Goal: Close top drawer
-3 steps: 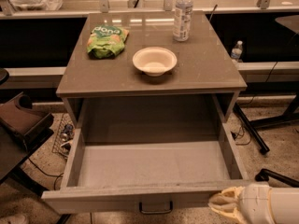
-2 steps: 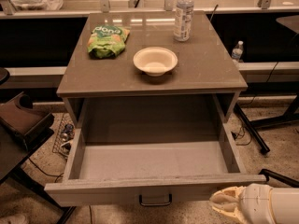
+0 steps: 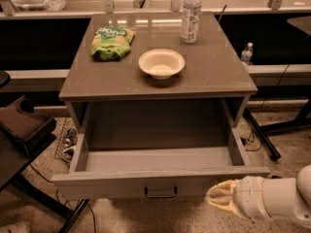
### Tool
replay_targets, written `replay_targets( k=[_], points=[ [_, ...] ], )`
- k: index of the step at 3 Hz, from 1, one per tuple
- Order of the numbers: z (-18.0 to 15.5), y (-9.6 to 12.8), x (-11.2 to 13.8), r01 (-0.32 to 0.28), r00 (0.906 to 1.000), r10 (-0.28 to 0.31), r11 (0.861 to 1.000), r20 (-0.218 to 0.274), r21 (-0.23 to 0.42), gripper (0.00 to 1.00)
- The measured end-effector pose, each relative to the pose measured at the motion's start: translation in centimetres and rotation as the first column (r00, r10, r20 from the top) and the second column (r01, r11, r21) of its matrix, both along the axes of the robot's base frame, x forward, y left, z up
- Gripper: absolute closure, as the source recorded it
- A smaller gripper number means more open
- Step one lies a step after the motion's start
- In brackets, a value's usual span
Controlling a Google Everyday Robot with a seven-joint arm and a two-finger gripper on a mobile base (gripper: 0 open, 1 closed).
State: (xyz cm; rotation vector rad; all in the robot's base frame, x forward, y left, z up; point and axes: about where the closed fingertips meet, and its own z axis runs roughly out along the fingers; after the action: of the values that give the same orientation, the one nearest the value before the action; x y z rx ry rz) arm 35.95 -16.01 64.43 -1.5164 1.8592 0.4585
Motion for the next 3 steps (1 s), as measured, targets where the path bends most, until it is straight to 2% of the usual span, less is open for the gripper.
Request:
replay_targets(
  k=[1,2,3],
  points=[
    [0.1,2.6,3.6,-0.046,0.9982,0.047,0.999,0.037,-0.020,1.00],
    [0.1,3.8,5.0,-0.066,0.9963,0.068,0.997,0.053,-0.030,1.00],
    [-0.3,6.9,9.4,-0.108,0.9898,0.112,0.992,0.087,-0.058,1.00]
  ],
)
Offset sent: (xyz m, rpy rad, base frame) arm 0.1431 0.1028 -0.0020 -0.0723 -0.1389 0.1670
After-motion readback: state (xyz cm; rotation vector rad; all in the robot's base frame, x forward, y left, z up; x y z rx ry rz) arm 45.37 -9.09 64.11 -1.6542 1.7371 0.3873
